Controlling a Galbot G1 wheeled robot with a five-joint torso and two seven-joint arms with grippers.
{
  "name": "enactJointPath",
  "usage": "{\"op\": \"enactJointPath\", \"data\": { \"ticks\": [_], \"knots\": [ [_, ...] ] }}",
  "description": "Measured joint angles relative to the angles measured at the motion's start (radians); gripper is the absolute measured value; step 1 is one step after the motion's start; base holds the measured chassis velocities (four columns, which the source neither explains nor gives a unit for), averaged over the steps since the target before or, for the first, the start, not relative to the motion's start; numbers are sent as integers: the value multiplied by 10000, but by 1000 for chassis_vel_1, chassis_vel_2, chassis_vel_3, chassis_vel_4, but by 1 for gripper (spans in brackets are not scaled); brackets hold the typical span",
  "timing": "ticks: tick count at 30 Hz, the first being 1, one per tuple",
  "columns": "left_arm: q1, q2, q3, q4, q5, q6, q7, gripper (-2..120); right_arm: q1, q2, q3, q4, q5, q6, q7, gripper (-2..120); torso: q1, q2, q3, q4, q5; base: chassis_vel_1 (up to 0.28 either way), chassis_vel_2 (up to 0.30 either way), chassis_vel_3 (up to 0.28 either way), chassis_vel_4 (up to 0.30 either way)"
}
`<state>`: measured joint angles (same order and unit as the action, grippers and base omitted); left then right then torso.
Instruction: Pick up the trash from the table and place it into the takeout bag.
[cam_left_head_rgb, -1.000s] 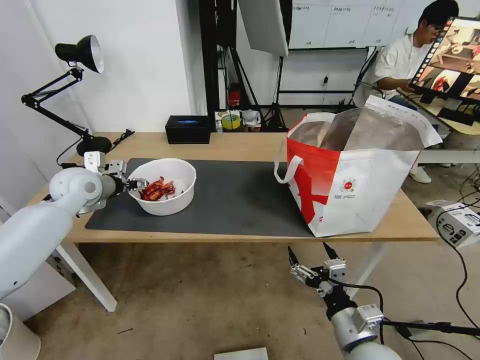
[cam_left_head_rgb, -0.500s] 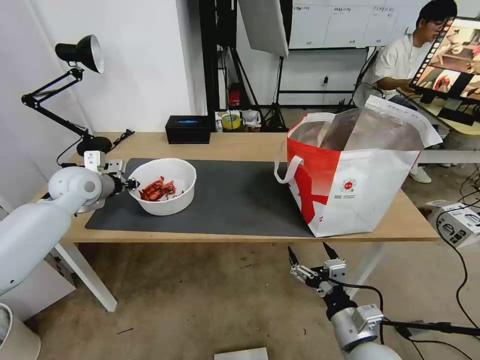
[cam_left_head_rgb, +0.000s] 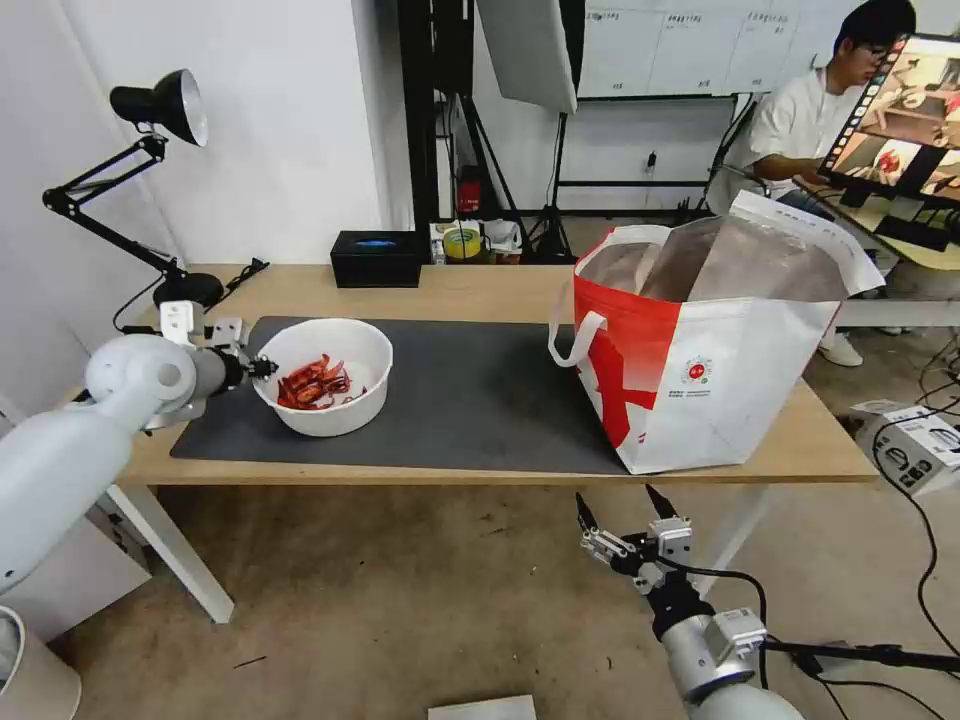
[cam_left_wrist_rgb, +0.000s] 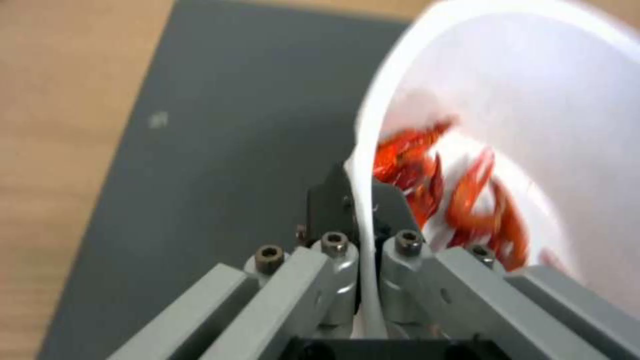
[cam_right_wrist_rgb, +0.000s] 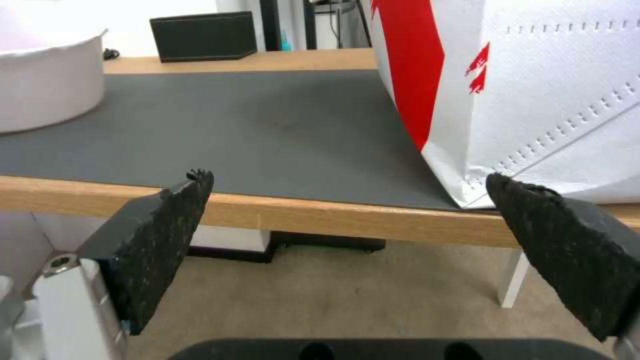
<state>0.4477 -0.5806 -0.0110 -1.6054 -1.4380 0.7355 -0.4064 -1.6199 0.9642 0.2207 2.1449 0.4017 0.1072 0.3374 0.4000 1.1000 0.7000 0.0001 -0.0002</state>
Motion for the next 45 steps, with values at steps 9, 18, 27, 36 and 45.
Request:
{"op": "enactJointPath", "data": {
  "ticks": [9,18,27,36,45],
  "knots": [
    [-910,112,-234,-1018,-332,0,12,0,0,0,0,0,0,0,0,100,0,0,0,-1,2,0,0,0,0],
    [-2677,-115,743,-1799,-1532,1,-340,0,0,0,0,0,0,0,0,100,0,0,0,-2,4,0,0,0,0],
    [-5426,-1487,2540,-1308,-2296,2,-864,0,0,-1,0,1,0,0,0,100,1,0,1,-4,7,0,0,0,0],
    [-7000,-2931,3559,-232,-2579,-1,-1132,0,1,0,0,0,0,0,0,100,1,-1,1,0,4,0,0,0,0],
    [-8140,-4744,4178,952,-2763,-2,-1349,0,0,0,0,1,0,0,0,100,1,0,0,-3,6,0,0,0,0]
  ]
}}
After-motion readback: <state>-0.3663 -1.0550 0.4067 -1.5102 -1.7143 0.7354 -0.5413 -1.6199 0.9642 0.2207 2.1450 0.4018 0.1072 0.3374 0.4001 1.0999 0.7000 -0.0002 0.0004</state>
